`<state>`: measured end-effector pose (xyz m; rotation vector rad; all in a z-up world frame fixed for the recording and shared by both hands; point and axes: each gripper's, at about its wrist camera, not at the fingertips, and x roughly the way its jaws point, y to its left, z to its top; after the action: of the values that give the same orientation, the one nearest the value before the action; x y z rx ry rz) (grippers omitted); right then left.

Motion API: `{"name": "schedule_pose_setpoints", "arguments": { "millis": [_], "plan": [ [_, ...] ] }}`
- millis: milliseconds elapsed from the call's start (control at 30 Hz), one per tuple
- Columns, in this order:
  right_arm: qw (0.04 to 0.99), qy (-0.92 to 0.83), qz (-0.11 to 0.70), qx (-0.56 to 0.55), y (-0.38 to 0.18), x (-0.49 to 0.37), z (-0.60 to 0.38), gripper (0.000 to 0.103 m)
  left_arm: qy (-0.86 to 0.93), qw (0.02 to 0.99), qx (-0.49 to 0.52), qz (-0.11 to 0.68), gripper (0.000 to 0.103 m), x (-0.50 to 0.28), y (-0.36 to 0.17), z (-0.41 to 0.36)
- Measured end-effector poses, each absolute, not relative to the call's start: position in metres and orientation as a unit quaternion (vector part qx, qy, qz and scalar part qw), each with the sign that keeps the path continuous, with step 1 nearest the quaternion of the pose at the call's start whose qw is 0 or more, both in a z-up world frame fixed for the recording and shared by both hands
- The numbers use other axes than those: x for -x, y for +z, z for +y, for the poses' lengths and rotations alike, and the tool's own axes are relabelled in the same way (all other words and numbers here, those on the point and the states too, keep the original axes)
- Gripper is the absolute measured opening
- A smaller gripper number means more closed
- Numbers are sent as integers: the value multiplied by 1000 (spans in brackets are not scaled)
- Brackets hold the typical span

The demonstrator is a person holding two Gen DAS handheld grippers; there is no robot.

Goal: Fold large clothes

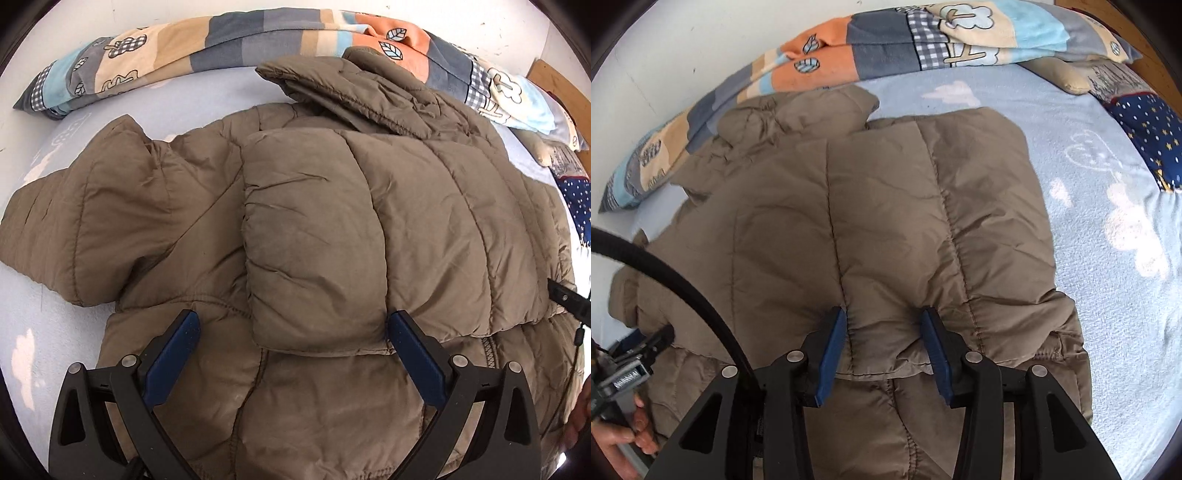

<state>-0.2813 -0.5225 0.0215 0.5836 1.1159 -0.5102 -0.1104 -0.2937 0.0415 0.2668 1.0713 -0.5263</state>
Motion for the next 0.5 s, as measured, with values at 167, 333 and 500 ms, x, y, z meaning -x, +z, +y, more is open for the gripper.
{"name": "schedule_pose_setpoints", "arguments": {
  "millis": [167,333,500],
  "plan": [
    [780,-233,507,-284,36,284,-524,49,-247,842,-107,468,102,116,85,-275],
    [811,-218,464,-284,84,294,-509,60,-236,880,-52,409,102,124,150,-221],
    [842,-195,425,-268,132,315,-479,64,-215,905,-33,367,102,145,195,-142]
  ]
}}
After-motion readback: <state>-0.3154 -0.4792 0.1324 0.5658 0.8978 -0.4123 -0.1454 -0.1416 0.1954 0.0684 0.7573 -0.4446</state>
